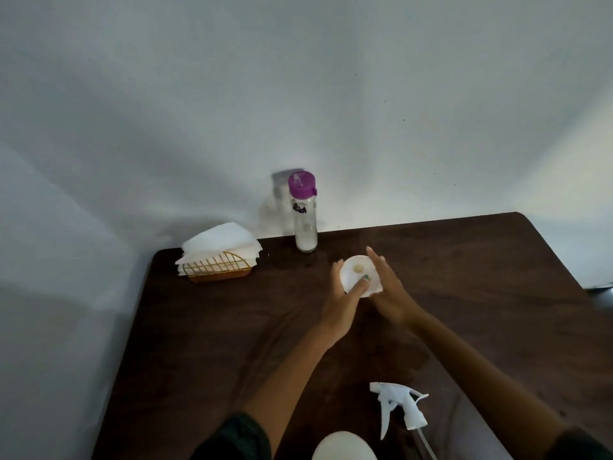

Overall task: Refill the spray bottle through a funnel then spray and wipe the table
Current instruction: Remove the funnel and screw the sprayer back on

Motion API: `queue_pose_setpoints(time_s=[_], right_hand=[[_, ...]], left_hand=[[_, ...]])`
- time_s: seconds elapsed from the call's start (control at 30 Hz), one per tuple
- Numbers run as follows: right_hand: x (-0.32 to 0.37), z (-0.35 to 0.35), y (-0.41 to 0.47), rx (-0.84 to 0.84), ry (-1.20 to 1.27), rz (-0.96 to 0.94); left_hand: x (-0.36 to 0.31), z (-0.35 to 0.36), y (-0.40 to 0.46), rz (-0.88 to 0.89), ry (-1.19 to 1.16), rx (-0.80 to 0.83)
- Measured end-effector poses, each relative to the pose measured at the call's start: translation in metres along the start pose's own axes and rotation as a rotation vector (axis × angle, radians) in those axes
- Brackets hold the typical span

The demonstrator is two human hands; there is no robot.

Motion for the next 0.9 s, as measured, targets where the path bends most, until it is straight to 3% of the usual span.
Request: queue_pose_setpoints(time_s=[0.27,0.67,0.9], right_hand=[[-0.016,0.015,0.069,-0.101,-0.193,-0.01],[0.013,-0.004,0.081,-0.123,-0.116,0.041],[0.003,-0.018,0.038,-0.337,-0.066,0.095]], left_hand=[[-0.001,0.004,0.065,0.034,-0.092,-0.024],[0.007,-0.002,0.103,0.029,-0.168,-0.047],[0.022,-0.019,0.066,0.054,-0.081,-0.103]])
Point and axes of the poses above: each hand's wrist, its own y-axis towards the middle knuckle, its own z-axis out of the palm, x = y × z, the point moved 3 cm from there along y, towards the middle knuckle, and after that the axes turned 1 degree about x, right-handed, at the moved point
